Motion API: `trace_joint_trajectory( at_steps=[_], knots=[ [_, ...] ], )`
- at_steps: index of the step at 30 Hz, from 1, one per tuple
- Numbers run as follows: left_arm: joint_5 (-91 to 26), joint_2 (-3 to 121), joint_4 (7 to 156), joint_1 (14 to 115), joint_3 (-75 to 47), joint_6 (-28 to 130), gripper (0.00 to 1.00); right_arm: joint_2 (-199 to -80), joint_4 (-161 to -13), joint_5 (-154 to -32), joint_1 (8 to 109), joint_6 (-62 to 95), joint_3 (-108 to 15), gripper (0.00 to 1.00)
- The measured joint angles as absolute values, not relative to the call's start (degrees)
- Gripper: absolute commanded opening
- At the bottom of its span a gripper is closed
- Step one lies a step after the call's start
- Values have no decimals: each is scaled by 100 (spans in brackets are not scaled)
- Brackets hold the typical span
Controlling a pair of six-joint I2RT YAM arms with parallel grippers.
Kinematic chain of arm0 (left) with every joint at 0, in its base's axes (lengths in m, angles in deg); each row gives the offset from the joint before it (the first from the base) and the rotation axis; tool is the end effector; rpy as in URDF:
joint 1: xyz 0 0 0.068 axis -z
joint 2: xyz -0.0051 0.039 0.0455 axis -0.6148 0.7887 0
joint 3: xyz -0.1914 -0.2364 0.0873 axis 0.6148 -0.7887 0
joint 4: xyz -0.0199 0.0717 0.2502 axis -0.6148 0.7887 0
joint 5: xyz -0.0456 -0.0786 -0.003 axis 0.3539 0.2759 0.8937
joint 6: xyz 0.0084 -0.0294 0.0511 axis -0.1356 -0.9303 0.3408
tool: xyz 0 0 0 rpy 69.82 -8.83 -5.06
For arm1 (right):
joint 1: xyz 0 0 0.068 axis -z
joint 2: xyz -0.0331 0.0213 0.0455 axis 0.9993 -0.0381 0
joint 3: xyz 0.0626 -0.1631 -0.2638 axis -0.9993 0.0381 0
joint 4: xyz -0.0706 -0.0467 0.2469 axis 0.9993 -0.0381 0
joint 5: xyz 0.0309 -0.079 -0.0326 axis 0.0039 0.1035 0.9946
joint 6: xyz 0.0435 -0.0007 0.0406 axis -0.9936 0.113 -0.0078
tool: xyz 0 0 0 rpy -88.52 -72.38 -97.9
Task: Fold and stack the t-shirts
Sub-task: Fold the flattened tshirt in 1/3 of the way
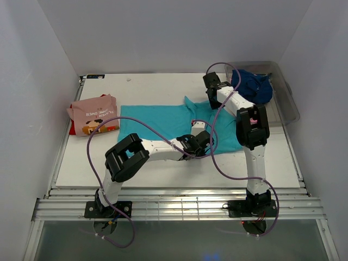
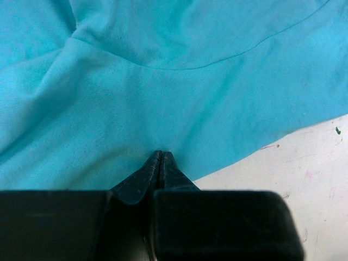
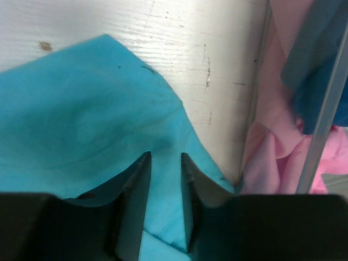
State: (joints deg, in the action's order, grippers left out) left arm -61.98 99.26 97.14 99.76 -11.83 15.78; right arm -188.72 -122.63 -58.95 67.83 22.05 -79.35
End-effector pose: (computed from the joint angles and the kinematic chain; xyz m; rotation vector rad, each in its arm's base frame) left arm 0.2232 -0.3829 0.1816 0.1775 2.4642 -0.3612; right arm 0.5029 0.1620 0.2189 -0.2311 2.4707 -0.4452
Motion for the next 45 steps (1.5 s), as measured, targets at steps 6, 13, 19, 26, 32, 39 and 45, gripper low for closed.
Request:
trace_joint_trajectory(
  at_steps=[6, 13, 19, 26, 32, 39, 45],
  knots=[
    [-6217, 9941, 10307, 10053, -897, 1727, 19, -18874, -12408, -5696, 6794, 2187, -7821, 54],
    [-6351, 10035, 11544, 10090, 141, 2048, 57, -18319, -12429, -5797, 6792, 2113, -7417, 50],
    [-6685, 9738, 12022, 9998, 985, 2188, 82, -17126, -12547, -6120, 6739, 1886, -6770, 48],
    [-6862, 8191, 12407, 9146, -379, 1814, 81, -15932, -12856, -6667, 6473, 1418, -5439, 48],
    [-6860, 7159, 12595, 7587, -2457, 1582, 81, -15299, -12827, -7233, 6234, 1138, -4164, 48],
    [-6775, 6875, 12291, 7150, -3089, 1661, 81, -15325, -12574, -7430, 6217, 998, -3944, 37],
    [-6681, 6881, 11762, 6964, -3437, 1748, 81, -15764, -12246, -7403, 6217, 974, -3836, 8]
  ],
)
